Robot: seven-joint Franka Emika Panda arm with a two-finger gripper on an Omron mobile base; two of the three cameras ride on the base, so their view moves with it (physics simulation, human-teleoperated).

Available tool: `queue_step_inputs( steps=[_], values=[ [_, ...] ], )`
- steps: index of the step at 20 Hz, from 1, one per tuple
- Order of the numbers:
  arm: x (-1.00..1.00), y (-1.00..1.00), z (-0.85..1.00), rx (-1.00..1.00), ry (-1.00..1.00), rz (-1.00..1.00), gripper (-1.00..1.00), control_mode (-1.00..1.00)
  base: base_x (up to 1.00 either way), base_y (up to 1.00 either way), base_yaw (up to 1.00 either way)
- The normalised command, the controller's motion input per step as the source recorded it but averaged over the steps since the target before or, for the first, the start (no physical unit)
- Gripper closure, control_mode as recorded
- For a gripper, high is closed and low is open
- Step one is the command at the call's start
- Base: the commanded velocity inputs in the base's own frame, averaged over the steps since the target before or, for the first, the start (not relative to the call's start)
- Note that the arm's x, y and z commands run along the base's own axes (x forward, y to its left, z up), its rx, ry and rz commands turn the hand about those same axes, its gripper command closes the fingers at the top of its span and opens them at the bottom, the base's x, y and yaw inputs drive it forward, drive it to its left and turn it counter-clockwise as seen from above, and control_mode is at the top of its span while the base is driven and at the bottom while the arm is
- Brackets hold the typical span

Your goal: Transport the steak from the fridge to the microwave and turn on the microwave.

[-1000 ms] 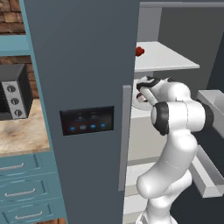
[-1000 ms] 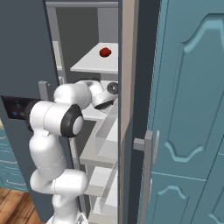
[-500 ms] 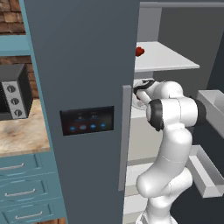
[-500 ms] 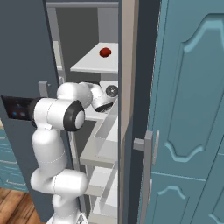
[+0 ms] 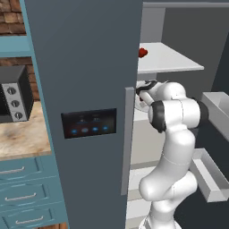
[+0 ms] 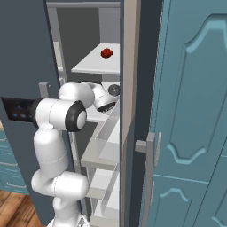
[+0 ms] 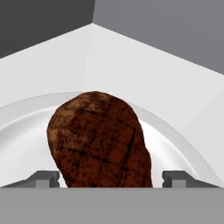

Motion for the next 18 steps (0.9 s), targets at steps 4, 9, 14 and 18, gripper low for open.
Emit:
queue_step_inputs(
  steps=[4, 9, 14, 18],
  values=[
    [0.06, 0.00, -0.10, 0.00, 0.00, 0.00, 1.00, -1.00, 0.00, 0.00, 0.00],
    [0.00, 0.00, 0.00, 0.00, 0.00, 0.00, 1.00, -1.00, 0.00, 0.00, 0.00],
    [-0.20, 0.02, 0.06, 0.00, -0.10, 0.00, 1.00, -1.00, 0.00, 0.00, 0.00],
    [-0.22, 0.00, 0.20, 0.00, -0.01, 0.00, 1.00, -1.00, 0.00, 0.00, 0.00]
  ],
)
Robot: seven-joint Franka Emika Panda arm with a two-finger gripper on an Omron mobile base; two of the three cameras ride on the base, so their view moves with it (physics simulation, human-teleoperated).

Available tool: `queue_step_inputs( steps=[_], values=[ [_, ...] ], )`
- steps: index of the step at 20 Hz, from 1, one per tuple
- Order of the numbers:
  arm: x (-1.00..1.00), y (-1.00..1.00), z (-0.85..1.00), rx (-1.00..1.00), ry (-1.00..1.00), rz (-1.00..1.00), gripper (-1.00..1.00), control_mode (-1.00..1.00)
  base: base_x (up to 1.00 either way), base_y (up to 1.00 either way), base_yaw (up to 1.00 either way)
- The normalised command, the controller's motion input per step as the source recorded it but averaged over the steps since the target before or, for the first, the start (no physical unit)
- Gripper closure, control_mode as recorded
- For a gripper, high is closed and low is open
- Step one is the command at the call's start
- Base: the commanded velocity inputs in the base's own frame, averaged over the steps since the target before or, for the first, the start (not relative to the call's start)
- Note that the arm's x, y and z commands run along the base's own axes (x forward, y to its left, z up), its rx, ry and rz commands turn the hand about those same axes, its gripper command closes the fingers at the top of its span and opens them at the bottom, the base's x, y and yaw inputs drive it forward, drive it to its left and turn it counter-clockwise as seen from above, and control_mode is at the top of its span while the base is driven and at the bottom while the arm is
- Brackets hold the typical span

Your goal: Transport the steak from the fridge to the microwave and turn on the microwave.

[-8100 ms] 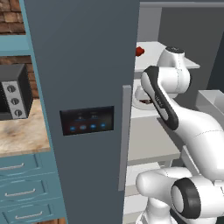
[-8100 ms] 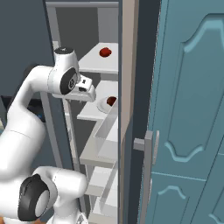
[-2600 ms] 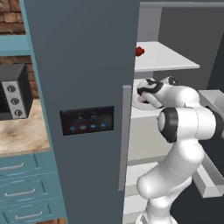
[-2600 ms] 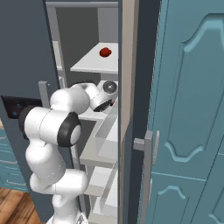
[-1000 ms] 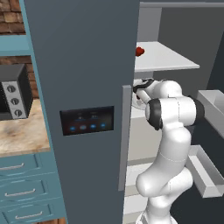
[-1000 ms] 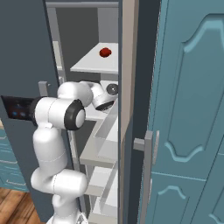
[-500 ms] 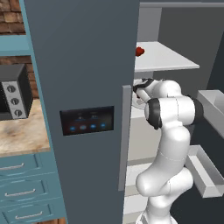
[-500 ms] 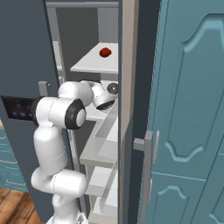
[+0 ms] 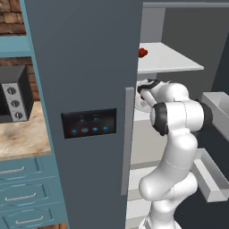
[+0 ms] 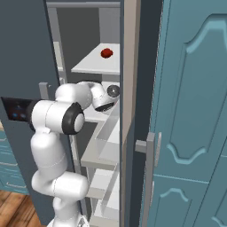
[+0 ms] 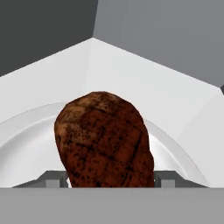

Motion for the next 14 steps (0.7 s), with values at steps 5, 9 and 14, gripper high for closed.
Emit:
queue_step_inputs(
  steps=[5, 9, 14],
  values=[
    [-0.29, 0.00, 0.23, 0.00, 0.00, 0.00, 1.00, -1.00, 0.00, 0.00, 0.00],
    [-0.14, 0.00, 0.47, 0.00, 0.00, 0.00, 1.00, -1.00, 0.00, 0.00, 0.00],
    [-0.27, 0.00, 0.37, 0.00, 0.00, 0.00, 1.00, -1.00, 0.00, 0.00, 0.00]
  ],
)
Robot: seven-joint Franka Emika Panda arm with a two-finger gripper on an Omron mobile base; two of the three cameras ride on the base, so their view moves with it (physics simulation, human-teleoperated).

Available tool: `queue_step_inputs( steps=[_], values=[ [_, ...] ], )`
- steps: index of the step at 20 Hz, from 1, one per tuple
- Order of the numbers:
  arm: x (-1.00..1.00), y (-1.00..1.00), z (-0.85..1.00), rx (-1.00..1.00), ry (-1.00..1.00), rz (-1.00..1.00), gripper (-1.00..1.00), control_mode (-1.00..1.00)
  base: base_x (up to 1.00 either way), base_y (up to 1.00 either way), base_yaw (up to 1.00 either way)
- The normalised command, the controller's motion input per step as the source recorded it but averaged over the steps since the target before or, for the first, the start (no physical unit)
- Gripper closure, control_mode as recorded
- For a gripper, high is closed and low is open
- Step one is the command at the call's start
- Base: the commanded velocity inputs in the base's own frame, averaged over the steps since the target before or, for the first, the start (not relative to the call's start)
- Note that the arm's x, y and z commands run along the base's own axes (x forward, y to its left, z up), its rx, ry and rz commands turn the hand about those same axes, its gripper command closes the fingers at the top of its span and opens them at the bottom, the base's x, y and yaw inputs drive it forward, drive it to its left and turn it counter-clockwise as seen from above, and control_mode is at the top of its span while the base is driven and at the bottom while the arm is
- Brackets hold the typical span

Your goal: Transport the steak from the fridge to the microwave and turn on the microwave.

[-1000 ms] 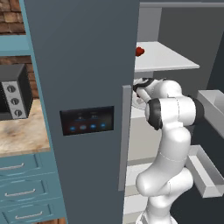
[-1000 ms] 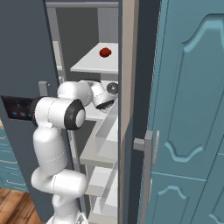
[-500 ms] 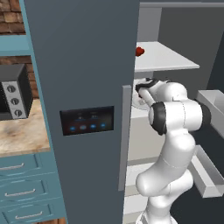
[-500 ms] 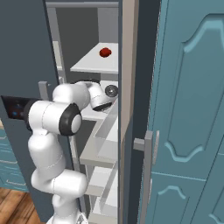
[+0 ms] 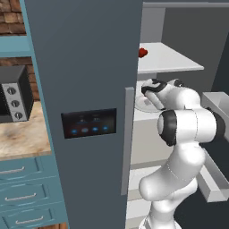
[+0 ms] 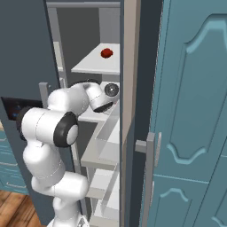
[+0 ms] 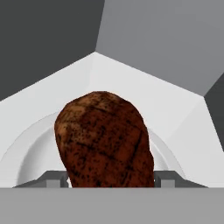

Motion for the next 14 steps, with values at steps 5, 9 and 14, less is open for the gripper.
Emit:
queue_step_inputs(
  steps=[5, 9, 14],
  values=[
    [-0.39, 0.00, 0.37, 0.00, 0.00, 0.00, 1.00, -1.00, 0.00, 0.00, 0.00],
    [-0.45, 0.03, 0.27, 0.00, 0.00, 0.00, 1.00, -1.00, 0.00, 0.00, 0.00],
    [-0.54, 0.22, 0.19, -0.01, 0.00, 0.00, 1.00, -1.00, 0.00, 0.00, 0.00]
  ],
)
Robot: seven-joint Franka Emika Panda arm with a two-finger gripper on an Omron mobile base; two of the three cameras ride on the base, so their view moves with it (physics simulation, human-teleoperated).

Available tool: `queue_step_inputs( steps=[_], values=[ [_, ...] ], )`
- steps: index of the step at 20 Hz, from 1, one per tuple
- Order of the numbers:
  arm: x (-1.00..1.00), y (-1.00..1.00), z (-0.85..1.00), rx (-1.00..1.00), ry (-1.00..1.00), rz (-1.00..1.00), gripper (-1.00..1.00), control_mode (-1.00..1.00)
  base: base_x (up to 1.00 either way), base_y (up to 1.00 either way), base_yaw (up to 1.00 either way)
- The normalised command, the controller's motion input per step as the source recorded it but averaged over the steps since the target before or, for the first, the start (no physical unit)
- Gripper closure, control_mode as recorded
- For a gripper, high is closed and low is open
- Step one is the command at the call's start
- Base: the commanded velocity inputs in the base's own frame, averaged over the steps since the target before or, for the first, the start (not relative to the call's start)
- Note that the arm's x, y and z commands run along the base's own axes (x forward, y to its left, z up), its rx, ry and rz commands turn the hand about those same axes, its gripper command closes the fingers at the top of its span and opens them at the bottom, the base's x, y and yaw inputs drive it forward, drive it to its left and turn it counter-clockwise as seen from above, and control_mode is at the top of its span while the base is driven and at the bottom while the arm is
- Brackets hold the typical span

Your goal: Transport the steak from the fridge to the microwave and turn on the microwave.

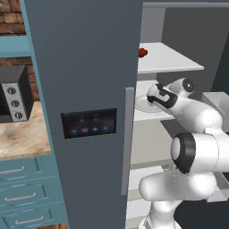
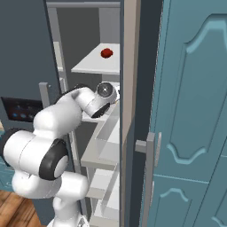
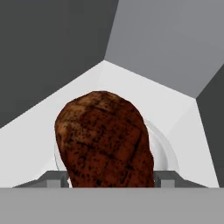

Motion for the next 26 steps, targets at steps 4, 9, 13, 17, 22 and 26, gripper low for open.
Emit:
queue_step_inputs(
  steps=[4, 9, 13, 17, 22, 26],
  values=[
    [-0.55, 0.32, 0.25, -0.02, 0.00, 0.00, 1.00, -1.00, 0.00, 0.00, 0.00],
    [-0.55, 0.11, 0.38, 0.00, 0.00, 0.00, 1.00, -1.00, 0.00, 0.00, 0.00],
    [-0.53, 0.09, 0.35, 0.00, 0.00, 0.00, 1.00, -1.00, 0.00, 0.00, 0.00],
    [-0.57, 0.09, 0.38, 0.00, 0.00, 0.00, 1.00, -1.00, 0.00, 0.00, 0.00],
    [-0.66, 0.07, 0.31, -0.01, 0.00, -0.03, 1.00, -1.00, 0.00, 0.00, 0.00],
    [-0.71, 0.10, 0.27, -0.02, 0.00, -0.06, 1.00, -1.00, 0.00, 0.00, 0.00]
  ],
)
